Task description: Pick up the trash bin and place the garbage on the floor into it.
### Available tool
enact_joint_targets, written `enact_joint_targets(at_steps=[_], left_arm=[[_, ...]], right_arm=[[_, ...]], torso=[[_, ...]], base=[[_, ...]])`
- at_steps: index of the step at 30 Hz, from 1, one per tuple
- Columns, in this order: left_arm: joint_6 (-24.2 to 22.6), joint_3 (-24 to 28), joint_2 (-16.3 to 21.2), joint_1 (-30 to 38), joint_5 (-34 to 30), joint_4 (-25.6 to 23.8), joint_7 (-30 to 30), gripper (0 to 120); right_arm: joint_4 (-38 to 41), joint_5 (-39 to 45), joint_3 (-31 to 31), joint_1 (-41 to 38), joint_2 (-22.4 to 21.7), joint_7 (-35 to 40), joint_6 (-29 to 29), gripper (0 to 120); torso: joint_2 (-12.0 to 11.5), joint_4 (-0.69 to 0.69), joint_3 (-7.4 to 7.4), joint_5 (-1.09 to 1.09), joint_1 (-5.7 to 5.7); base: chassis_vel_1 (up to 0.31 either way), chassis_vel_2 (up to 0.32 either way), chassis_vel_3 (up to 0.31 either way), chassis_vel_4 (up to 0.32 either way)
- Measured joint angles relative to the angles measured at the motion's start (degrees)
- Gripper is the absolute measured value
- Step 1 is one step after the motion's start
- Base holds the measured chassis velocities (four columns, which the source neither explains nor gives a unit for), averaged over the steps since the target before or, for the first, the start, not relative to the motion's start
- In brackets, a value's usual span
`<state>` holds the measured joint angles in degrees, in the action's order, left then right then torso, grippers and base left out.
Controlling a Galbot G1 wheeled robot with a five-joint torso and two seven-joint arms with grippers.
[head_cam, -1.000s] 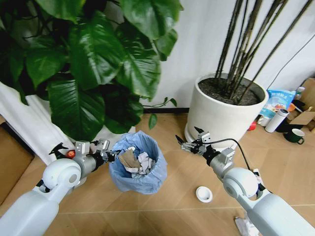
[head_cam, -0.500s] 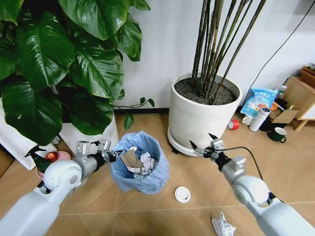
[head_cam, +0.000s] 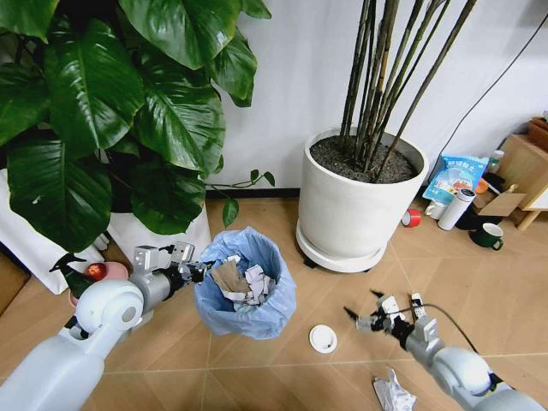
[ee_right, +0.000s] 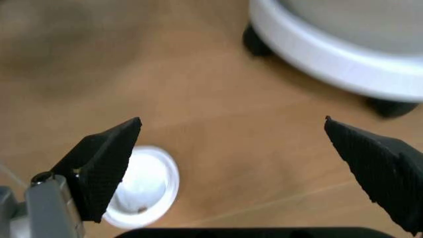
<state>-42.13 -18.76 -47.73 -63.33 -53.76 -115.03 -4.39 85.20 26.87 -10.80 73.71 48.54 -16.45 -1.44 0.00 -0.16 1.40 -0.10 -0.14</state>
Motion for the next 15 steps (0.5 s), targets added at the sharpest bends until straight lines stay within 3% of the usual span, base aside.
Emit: enact_joint_targets(at_steps=[7,15], left_arm=[[0.0,0.17,0.75,0.52,0.03,0.0,0.59,0],[0.0,0.21,0.62,0.62,0.27,0.21,0.74,0]], right_arm=[[-11.34,1.58,8.96,-9.75,3.76,1.43,1.43,100],[-17.21,1.82,13.93,-14.04,6.28,1.87,1.69,100]], torso=[[0.0,0.03,0.0,0.0,0.0],[0.0,0.01,0.0,-0.02,0.0]], base=[[0.0,0.0,0.0,0.0],[0.0,0.0,0.0,0.0]])
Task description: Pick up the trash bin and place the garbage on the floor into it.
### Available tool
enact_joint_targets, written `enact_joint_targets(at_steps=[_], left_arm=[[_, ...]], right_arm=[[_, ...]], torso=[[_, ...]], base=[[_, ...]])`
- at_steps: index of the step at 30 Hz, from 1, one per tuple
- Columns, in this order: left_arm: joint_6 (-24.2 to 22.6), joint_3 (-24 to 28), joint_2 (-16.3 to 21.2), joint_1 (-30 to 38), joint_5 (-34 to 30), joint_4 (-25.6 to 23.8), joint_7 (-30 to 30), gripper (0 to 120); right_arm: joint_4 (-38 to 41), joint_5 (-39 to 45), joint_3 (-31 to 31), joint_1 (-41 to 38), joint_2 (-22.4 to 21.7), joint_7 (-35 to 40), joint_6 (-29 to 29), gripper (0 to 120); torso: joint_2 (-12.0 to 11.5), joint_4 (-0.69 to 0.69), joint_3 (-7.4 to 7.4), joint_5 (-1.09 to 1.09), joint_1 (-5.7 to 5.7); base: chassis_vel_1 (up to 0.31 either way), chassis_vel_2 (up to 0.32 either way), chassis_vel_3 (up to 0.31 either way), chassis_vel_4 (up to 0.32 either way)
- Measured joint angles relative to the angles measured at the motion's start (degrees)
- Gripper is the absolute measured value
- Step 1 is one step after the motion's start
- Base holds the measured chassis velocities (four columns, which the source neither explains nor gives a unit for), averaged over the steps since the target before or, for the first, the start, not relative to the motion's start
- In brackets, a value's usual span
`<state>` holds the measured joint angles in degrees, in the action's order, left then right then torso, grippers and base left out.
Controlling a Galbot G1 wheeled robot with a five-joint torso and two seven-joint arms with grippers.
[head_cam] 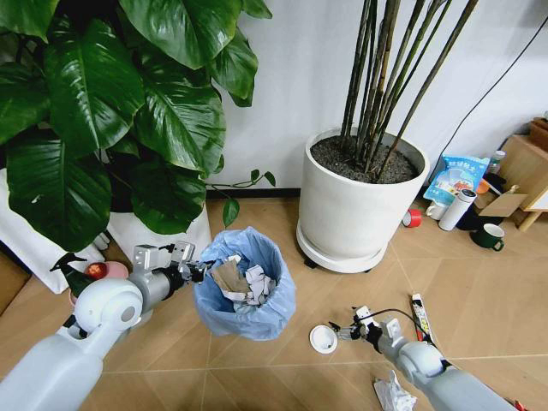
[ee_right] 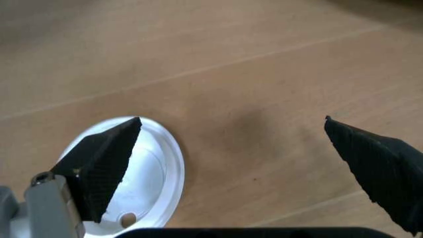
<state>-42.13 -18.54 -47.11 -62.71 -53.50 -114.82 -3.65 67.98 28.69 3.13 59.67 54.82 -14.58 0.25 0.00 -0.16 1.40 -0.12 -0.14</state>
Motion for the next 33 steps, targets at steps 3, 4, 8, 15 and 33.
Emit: enact_joint_targets(at_steps=[3,4,8,15,33], left_arm=[[0.0,0.06,0.23,-0.09,0.08,0.01,0.17,0],[0.0,0.07,0.26,-0.09,0.1,0.05,0.21,0],[0.0,0.1,0.12,-0.05,0.11,0.27,0.36,0],[-0.01,0.48,-0.33,0.2,0.73,0.72,1.07,0],[-0.01,0.67,-0.31,-0.14,1.6,0.48,1.57,0]], right_arm=[[-2.06,-0.09,1.24,-1.16,0.53,0.05,-0.11,100],[-3.09,-0.14,1.74,-1.71,0.77,0.05,-0.21,100],[-5.82,-0.16,3.21,-3.02,1.71,0.18,-0.3,100],[-9.69,-0.11,3.76,-4.6,5.04,0.82,-0.33,100],[-9.64,-0.08,2.2,-3.36,6.14,2.15,-0.59,67]], torso=[[0.0,0.01,0.0,0.01,0.0],[0.0,0.01,0.0,0.01,0.0],[0.0,0.01,0.0,0.0,0.0],[0.0,0.01,0.0,-0.01,0.0],[0.01,0.0,-0.01,0.0,0.01]], base=[[0.0,0.0,0.0,0.0],[0.0,0.0,0.0,0.0],[0.0,0.0,0.0,0.0],[0.0,0.0,0.0,0.0],[0.0,0.0,0.0,0.0]])
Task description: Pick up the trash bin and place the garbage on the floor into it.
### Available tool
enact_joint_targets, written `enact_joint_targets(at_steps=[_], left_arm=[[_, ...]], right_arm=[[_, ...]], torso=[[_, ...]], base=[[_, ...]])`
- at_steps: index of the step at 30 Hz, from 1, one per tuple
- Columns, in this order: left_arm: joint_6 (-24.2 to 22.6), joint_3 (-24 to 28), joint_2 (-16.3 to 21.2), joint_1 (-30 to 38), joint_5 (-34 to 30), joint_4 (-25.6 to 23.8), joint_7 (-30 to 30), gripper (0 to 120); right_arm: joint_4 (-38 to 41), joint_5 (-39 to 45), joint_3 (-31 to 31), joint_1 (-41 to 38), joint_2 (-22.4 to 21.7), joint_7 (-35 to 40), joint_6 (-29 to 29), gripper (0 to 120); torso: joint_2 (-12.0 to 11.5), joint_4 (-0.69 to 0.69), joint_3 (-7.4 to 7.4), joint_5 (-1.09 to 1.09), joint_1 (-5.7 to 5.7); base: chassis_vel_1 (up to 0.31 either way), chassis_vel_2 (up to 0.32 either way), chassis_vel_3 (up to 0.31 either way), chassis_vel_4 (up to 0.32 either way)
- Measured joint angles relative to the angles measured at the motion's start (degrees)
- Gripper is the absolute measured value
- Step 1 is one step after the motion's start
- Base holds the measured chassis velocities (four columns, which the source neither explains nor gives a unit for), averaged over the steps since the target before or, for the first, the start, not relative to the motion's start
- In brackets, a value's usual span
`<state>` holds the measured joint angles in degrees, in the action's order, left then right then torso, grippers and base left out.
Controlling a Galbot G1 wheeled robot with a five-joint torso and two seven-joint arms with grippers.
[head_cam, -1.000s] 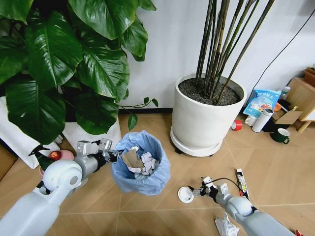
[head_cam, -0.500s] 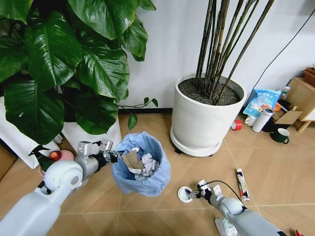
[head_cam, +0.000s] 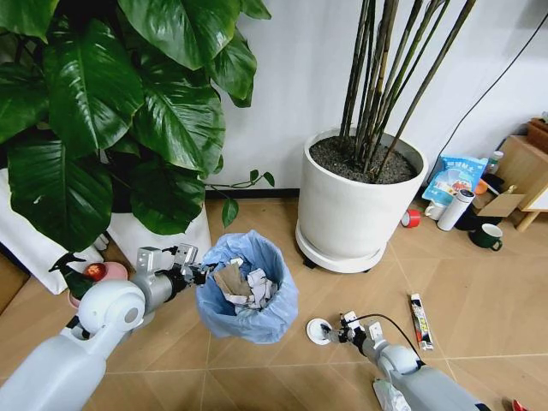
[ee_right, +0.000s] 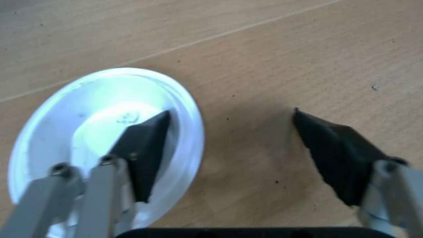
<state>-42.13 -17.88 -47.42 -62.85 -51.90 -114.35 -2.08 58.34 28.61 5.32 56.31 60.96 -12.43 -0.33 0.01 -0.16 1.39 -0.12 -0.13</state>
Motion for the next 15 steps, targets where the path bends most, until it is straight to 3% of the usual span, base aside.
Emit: enact_joint_targets(at_steps=[2,15], left_arm=[[0.0,0.01,0.0,-0.05,0.03,-0.04,0.01,0],[0.0,-0.11,0.37,-0.18,0.06,-0.36,0.11,0]], right_arm=[[0.12,0.0,-0.04,0.12,0.02,0.05,0.0,64],[0.83,0.12,-0.67,0.96,0.97,0.33,-0.15,12]], torso=[[0.0,0.0,0.0,0.0,0.0],[0.0,0.01,0.01,0.02,0.0]], base=[[0.0,0.0,0.0,0.0],[0.0,0.0,0.0,0.0]])
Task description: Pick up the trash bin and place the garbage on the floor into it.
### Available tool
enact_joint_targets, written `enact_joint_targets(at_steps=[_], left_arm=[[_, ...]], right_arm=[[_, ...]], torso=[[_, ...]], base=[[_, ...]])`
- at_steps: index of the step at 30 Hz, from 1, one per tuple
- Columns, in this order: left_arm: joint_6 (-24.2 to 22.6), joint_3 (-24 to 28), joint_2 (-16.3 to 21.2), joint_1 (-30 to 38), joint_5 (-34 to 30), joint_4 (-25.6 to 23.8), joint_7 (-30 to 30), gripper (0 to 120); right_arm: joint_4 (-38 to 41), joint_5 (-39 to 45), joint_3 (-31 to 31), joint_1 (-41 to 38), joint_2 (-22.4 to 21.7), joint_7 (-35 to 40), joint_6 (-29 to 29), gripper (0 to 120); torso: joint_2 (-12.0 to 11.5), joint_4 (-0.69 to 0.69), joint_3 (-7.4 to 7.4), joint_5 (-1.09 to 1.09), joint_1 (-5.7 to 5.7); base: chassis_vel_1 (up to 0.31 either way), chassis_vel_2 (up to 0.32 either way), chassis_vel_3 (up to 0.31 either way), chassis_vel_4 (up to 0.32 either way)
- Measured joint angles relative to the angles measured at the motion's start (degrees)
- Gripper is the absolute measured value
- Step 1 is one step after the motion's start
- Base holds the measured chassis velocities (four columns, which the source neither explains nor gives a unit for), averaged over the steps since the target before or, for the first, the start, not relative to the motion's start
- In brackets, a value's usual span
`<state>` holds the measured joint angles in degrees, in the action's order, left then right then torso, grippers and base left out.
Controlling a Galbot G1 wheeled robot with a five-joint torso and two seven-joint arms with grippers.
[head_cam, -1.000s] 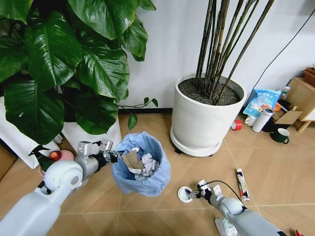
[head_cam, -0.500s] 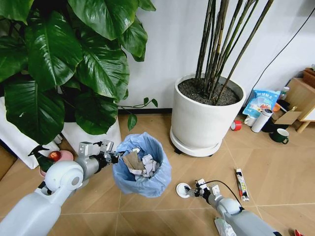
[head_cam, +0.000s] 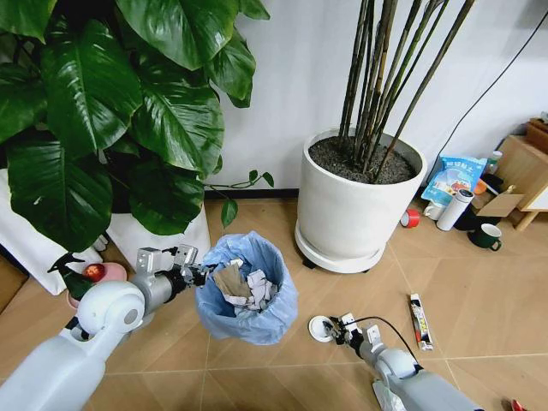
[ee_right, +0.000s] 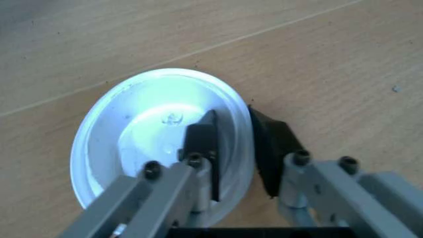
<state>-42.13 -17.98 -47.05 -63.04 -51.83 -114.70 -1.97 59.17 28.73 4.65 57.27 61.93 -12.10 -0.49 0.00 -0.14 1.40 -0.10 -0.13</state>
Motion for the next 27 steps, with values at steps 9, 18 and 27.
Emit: enact_joint_targets(at_steps=[9,18,27], left_arm=[[0.0,0.21,-0.21,0.08,-0.09,0.14,0.0,0],[0.0,0.29,-0.01,0.01,-0.14,0.09,0.02,0],[0.0,0.51,0.15,-0.87,0.03,-0.08,0.13,0]], right_arm=[[0.9,0.33,-1.03,0.51,0.48,0.98,0.5,0],[6.43,0.63,-4.09,1.21,-1.47,2.52,1.59,0],[20.51,-0.44,-11.05,2.48,-5.52,4.21,-1.48,0]], torso=[[-0.01,0.0,0.01,0.0,-0.01],[-0.02,0.02,0.02,-0.03,-0.02],[-0.02,-0.02,0.0,-0.01,-0.01]], base=[[0.0,0.0,0.0,0.0],[0.0,0.0,0.0,0.0],[0.0,0.0,0.0,0.0]])
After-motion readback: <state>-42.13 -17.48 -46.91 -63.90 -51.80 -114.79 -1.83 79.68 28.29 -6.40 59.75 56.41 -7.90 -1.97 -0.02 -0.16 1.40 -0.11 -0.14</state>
